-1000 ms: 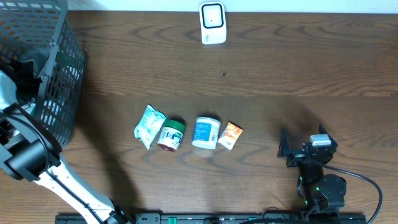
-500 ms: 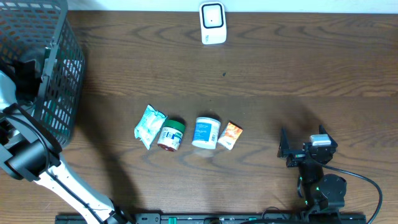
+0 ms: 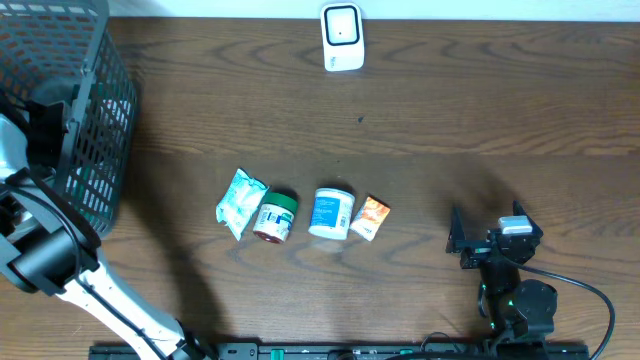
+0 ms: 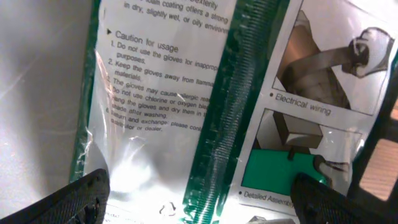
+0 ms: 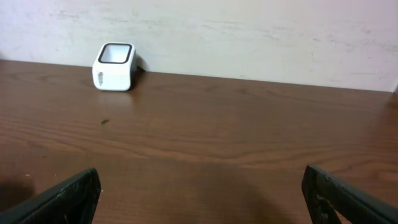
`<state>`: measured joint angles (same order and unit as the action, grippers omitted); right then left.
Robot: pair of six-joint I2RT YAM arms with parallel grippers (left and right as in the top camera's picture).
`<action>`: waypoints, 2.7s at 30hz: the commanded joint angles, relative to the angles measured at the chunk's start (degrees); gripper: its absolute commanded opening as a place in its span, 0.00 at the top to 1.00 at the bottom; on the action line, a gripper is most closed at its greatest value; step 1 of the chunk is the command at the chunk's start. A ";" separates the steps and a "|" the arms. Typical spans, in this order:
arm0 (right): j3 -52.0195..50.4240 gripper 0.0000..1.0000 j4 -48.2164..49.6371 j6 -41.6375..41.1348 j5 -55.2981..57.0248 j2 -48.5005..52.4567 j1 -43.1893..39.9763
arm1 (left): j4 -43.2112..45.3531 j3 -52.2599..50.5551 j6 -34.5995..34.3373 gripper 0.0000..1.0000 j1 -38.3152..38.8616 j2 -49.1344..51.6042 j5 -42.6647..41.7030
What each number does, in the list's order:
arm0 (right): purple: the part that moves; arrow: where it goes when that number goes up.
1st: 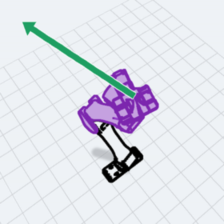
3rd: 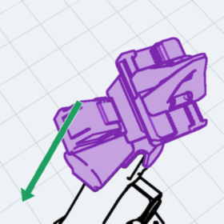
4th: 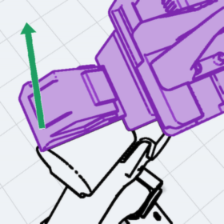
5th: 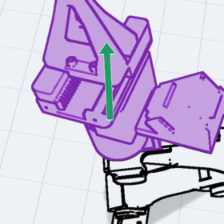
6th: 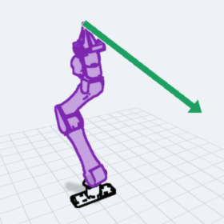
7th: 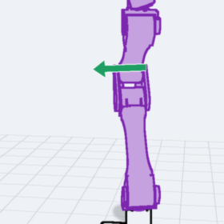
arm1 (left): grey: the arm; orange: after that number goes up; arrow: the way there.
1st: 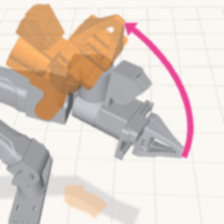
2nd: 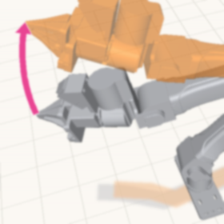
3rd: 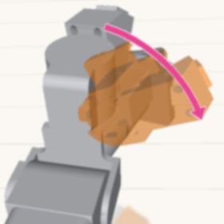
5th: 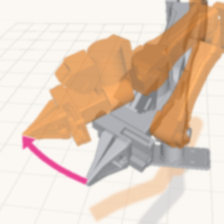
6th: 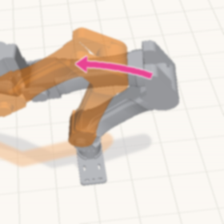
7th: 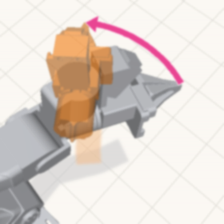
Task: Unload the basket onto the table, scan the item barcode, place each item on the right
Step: 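Grasp the green glove packet in the basket with the left gripper, then lift the glove packet out and lay it behind the pouch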
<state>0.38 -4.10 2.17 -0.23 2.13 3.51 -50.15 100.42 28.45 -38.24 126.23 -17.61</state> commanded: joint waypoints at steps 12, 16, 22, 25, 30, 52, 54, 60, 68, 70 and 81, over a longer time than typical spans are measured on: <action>-0.04 0.01 -0.33 0.24 -0.04 -0.24 -0.46 | 4.07 1.55 -5.01 0.07 0.17 -5.77 2.47; -0.04 0.01 -0.33 0.24 -0.07 -0.24 -0.46 | 4.52 0.28 -4.98 0.07 0.17 -5.66 4.74; -0.04 0.01 -0.33 0.24 -0.07 -0.24 -0.46 | 6.16 -2.84 -4.98 0.06 0.15 -2.93 8.02; -0.04 0.01 -0.33 0.24 -0.07 -0.24 -0.46 | 6.10 -2.86 -5.01 0.07 0.17 -0.26 7.93; -0.04 0.01 -0.33 0.24 -0.07 -0.24 -0.46 | 3.41 -2.84 -4.98 0.03 0.39 1.33 1.46; -0.04 0.01 -0.33 0.24 -0.07 -0.24 -0.46 | 4.42 2.89 -7.98 0.93 0.33 -12.37 -5.86; -0.04 0.01 -0.33 0.24 -0.07 -0.24 -0.46 | 6.67 2.89 -10.38 0.93 0.31 -16.68 -4.68; -0.04 0.01 -0.33 0.24 -0.07 -0.24 -0.46 | 12.37 2.89 -25.33 0.93 0.33 -30.82 5.73; -0.04 0.01 -0.33 0.24 -0.04 -0.24 -0.46 | 13.31 2.89 -42.69 0.93 0.68 -47.21 5.22; -0.04 0.01 -0.33 0.24 -0.07 -0.24 -0.46 | 11.34 2.89 -44.26 0.93 1.81 -50.66 -0.76; -0.04 0.01 -0.33 0.24 -0.04 -0.24 -0.46 | -7.91 -1.51 -37.57 0.93 22.25 -49.81 -6.29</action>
<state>0.38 -4.10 2.17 -0.23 2.13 3.51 -57.47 101.86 -13.82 -21.82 73.21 -22.85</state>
